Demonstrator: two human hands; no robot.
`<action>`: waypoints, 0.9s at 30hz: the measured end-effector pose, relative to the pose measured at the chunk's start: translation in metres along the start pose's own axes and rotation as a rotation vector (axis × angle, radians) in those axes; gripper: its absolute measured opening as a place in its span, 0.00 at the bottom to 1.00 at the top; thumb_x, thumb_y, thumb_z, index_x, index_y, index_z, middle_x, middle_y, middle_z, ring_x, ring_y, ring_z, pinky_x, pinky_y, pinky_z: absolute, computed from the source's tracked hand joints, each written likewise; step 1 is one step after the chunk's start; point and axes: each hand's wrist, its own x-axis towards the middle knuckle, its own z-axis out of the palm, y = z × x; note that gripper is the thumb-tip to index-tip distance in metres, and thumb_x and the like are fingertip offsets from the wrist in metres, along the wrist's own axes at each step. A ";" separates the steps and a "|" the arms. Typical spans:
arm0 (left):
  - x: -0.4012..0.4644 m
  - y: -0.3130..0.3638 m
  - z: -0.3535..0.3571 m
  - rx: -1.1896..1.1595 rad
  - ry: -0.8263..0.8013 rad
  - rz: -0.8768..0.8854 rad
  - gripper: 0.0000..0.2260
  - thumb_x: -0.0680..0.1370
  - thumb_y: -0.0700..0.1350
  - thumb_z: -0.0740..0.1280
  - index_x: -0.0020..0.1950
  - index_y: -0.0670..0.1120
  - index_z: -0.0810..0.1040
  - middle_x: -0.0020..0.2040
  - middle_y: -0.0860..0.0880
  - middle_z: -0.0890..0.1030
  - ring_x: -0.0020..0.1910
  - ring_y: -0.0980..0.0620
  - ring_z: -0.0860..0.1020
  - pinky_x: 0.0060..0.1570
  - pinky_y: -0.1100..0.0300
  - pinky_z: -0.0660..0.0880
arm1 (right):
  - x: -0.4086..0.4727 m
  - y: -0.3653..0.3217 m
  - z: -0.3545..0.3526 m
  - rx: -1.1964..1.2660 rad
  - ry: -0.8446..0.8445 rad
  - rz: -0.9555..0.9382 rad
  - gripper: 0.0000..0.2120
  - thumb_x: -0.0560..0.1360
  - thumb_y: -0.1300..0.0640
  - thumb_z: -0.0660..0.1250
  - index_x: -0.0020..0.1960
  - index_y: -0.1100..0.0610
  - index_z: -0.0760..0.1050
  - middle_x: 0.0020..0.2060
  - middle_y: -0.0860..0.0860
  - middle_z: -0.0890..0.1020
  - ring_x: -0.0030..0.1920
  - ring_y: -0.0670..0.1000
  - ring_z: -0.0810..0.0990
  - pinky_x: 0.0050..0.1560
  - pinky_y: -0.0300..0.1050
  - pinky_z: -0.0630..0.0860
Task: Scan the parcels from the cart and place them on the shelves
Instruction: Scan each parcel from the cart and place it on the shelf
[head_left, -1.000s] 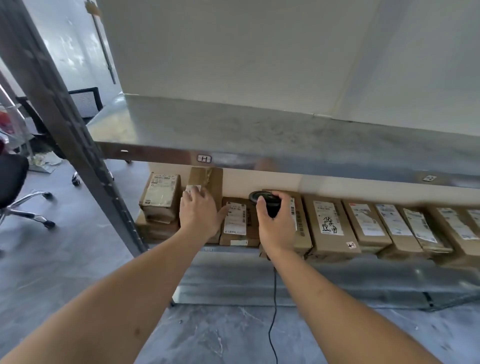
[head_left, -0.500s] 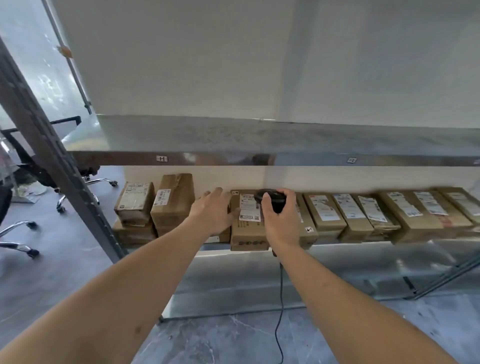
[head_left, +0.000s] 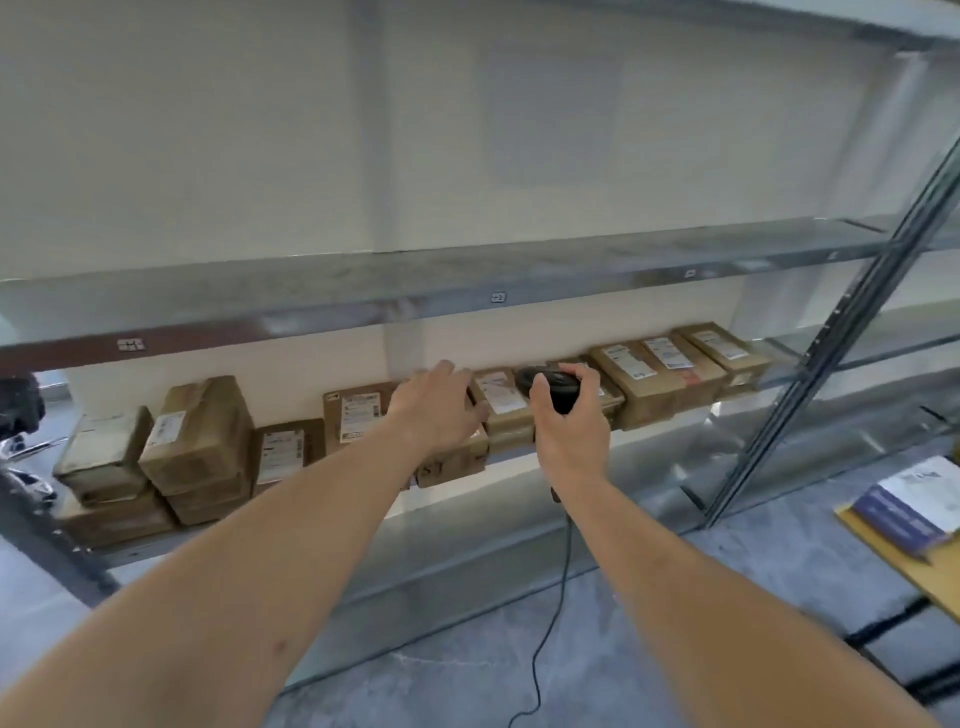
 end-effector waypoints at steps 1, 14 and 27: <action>0.004 0.016 0.001 -0.001 -0.001 0.025 0.26 0.82 0.63 0.61 0.73 0.48 0.74 0.67 0.45 0.75 0.65 0.38 0.75 0.61 0.43 0.76 | 0.003 0.003 -0.015 -0.003 0.031 0.012 0.14 0.82 0.39 0.65 0.65 0.42 0.70 0.48 0.39 0.80 0.49 0.49 0.82 0.53 0.52 0.81; 0.109 0.236 0.036 -0.010 -0.051 0.466 0.24 0.80 0.64 0.62 0.70 0.52 0.75 0.67 0.45 0.78 0.65 0.41 0.77 0.61 0.46 0.76 | 0.075 0.062 -0.192 -0.046 0.430 0.126 0.13 0.81 0.39 0.65 0.63 0.39 0.70 0.47 0.37 0.79 0.48 0.44 0.80 0.52 0.49 0.78; 0.219 0.466 0.095 -0.019 -0.159 0.903 0.28 0.82 0.64 0.61 0.76 0.49 0.71 0.73 0.46 0.73 0.71 0.41 0.73 0.67 0.44 0.73 | 0.148 0.137 -0.338 -0.157 0.839 0.279 0.13 0.83 0.42 0.65 0.64 0.42 0.69 0.48 0.38 0.78 0.46 0.41 0.79 0.41 0.39 0.73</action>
